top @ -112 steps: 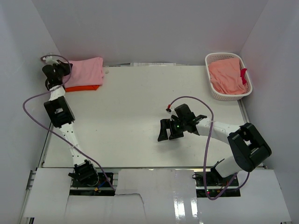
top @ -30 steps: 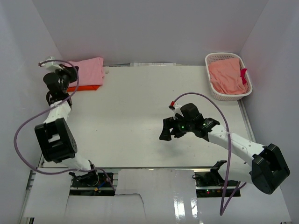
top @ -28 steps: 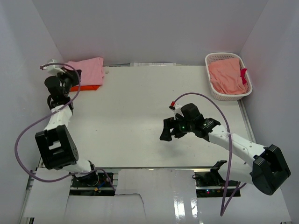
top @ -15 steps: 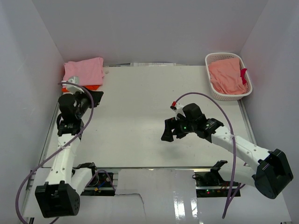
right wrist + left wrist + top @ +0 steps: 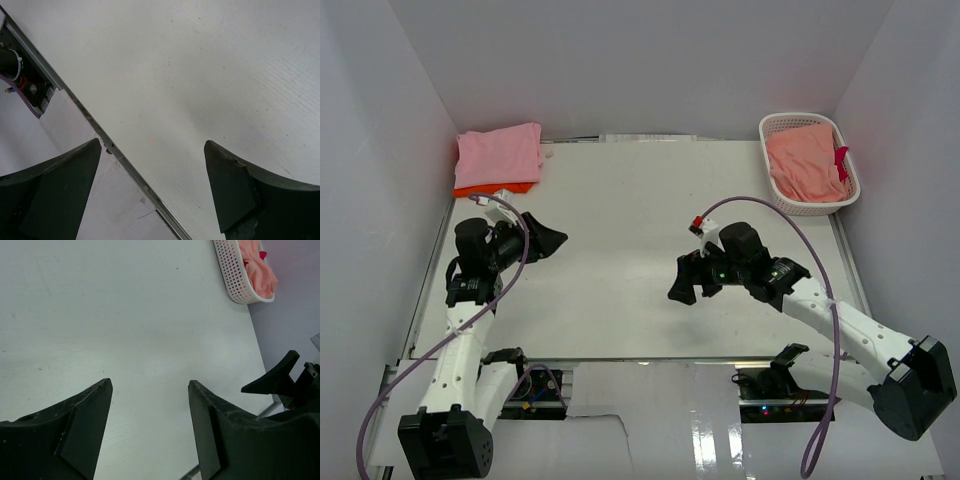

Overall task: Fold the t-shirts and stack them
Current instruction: Put the neatly folded tshirt into the corner of the board with the left arm

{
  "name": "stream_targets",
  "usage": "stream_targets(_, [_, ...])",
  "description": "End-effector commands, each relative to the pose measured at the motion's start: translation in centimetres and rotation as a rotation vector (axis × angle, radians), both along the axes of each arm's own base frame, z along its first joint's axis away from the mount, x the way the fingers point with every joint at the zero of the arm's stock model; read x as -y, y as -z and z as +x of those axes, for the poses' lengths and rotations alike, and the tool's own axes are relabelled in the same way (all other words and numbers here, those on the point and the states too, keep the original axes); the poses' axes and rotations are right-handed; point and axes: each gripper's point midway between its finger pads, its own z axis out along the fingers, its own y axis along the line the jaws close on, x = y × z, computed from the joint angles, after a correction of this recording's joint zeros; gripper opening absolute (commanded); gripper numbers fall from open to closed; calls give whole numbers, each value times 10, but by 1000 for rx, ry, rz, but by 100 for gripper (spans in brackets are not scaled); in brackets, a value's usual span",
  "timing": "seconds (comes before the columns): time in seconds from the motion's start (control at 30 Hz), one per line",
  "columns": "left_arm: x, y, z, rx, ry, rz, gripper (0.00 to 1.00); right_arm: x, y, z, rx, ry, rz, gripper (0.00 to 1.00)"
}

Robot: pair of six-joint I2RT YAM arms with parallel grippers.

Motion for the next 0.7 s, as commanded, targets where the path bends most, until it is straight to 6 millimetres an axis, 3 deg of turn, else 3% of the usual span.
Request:
stream_targets(0.0, [11, -7, -9, 33, 78, -17, 75, 1, -20, 10, 126, 6, 29, 90])
stream_targets(0.23, [17, 2, -10, -5, 112, -46, 80, 14, -49, 22, 283, 91, 72, 90])
stream_targets(0.33, [17, 5, -11, -6, 114, -47, 81, 17, -50, 23, 285, 104, 67, 90])
stream_targets(0.37, [17, 4, -11, -3, 110, -45, 85, 17, -48, 23, 284, 105, 65, 90])
stream_targets(0.4, [16, 4, -11, 0, 106, -43, 97, 18, -49, 23, 286, 106, 66, 90])
stream_targets(0.67, [15, -2, -12, 35, 103, -33, 98, 21, -57, 22, 317, 117, 85, 90])
